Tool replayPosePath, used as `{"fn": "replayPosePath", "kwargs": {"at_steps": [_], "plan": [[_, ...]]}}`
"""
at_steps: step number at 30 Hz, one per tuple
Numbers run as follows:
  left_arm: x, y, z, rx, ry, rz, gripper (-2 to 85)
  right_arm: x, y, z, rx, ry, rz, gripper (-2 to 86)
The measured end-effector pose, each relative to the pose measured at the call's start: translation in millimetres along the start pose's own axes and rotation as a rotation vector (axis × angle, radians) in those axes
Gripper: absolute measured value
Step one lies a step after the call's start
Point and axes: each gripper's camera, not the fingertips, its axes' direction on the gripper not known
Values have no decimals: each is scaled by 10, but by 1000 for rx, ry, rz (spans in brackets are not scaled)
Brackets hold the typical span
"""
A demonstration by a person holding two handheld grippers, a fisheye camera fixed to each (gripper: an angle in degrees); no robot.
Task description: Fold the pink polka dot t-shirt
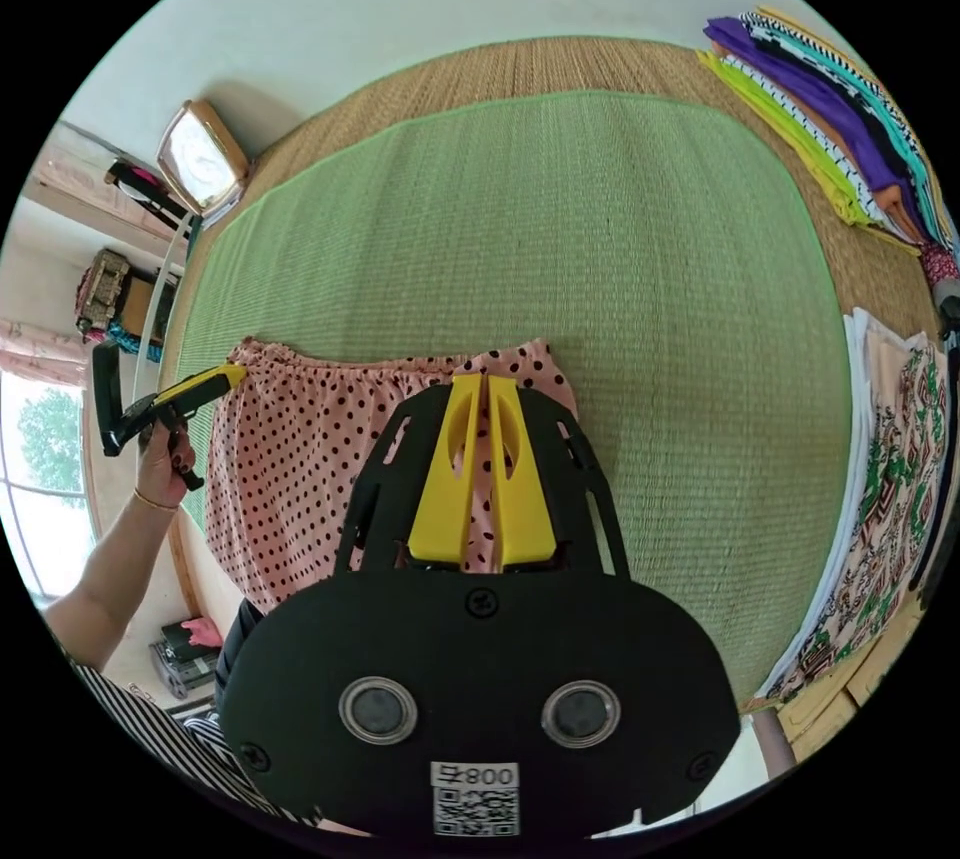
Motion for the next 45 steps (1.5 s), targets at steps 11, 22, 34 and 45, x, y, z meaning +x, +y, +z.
{"fn": "replayPosePath", "kwargs": {"at_steps": [11, 22, 34, 45], "plan": [[-176, 324, -72, 90, 113, -19, 24, 413, 424, -223, 107, -149, 29, 10], [-342, 878, -49, 106, 142, -76, 27, 642, 1383, -544, 147, -196, -17, 4], [-380, 1430, 12, 66, 147, -112, 23, 1008, 1923, -53, -44, -170, 10, 1], [-443, 2400, 305, -30, 185, -273, 26, 1410, 2920, 14, -129, -215, 49, 1]]}}
